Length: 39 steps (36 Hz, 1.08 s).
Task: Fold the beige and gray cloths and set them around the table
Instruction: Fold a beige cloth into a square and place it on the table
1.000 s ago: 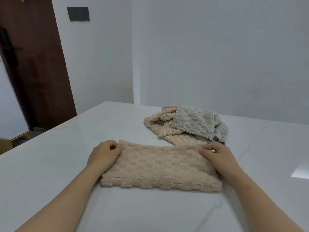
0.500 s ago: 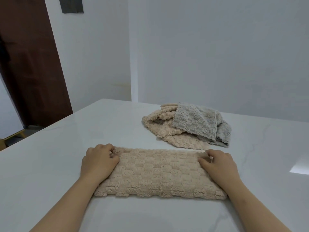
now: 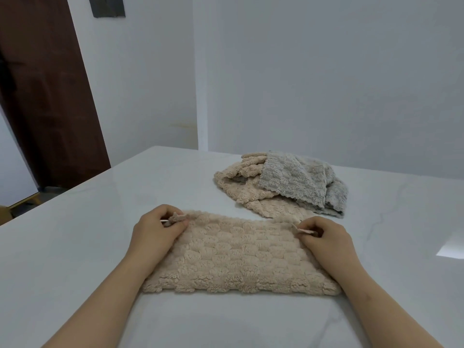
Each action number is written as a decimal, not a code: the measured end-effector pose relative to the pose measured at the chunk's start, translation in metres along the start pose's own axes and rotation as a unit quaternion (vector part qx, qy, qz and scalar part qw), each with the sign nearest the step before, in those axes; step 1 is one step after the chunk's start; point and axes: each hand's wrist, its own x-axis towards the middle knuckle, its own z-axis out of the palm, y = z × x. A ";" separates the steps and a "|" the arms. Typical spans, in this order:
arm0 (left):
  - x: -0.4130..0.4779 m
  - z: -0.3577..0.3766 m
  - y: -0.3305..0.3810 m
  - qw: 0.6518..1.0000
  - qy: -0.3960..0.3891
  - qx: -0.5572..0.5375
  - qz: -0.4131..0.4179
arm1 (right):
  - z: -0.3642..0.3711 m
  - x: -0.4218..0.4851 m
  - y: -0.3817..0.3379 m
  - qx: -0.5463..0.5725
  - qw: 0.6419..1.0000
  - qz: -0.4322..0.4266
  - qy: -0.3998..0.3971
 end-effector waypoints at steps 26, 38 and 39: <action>-0.001 -0.020 0.014 0.943 0.014 -0.322 -0.080 | -0.020 0.005 -0.014 0.406 0.909 0.094 -0.023; -0.003 -0.023 0.022 0.976 0.108 -0.189 0.011 | -0.016 0.007 -0.029 0.290 0.950 -0.002 0.118; -0.003 -0.023 0.024 0.978 0.111 -0.177 0.018 | -0.016 0.007 -0.030 0.265 0.955 -0.015 0.129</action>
